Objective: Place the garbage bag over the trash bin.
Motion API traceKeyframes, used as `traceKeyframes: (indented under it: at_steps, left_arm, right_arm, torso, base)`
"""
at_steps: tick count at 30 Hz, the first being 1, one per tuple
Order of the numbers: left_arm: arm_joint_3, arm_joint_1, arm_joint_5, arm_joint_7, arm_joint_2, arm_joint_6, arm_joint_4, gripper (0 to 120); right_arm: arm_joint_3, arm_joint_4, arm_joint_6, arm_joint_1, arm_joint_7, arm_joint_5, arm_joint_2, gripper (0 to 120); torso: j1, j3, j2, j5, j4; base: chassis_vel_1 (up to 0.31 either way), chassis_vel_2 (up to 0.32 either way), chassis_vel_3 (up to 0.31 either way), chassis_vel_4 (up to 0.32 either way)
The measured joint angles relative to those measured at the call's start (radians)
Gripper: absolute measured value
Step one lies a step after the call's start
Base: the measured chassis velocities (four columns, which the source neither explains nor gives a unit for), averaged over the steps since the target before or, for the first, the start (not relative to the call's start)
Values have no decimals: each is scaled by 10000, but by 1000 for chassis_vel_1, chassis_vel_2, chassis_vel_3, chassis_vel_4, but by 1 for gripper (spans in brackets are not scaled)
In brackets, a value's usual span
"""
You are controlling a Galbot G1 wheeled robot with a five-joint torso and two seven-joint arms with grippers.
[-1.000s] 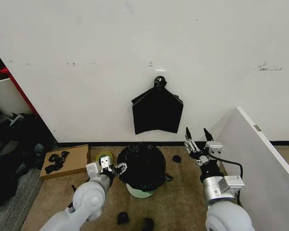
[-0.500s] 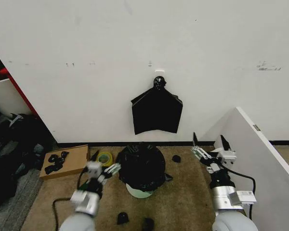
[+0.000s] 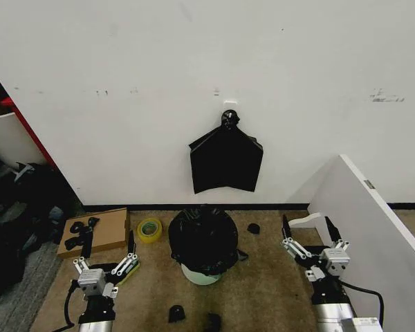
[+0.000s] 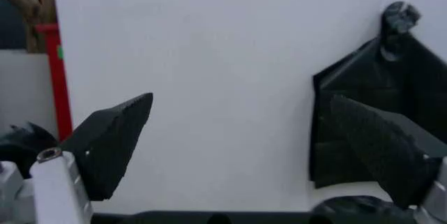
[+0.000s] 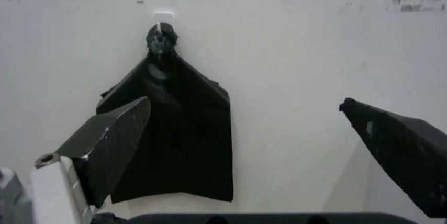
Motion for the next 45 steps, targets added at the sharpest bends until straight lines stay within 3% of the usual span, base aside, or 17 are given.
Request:
traceKeyframes:
  at_steps: [45]
  left_arm:
    - [203,-146,102,-38,-6,151,87,100]
  right_arm:
    - [-24,50,-156,82,34,-58,1,100]
  torso:
    - [1,1,0,1,0]
  base:
    - [0,0,0,0]
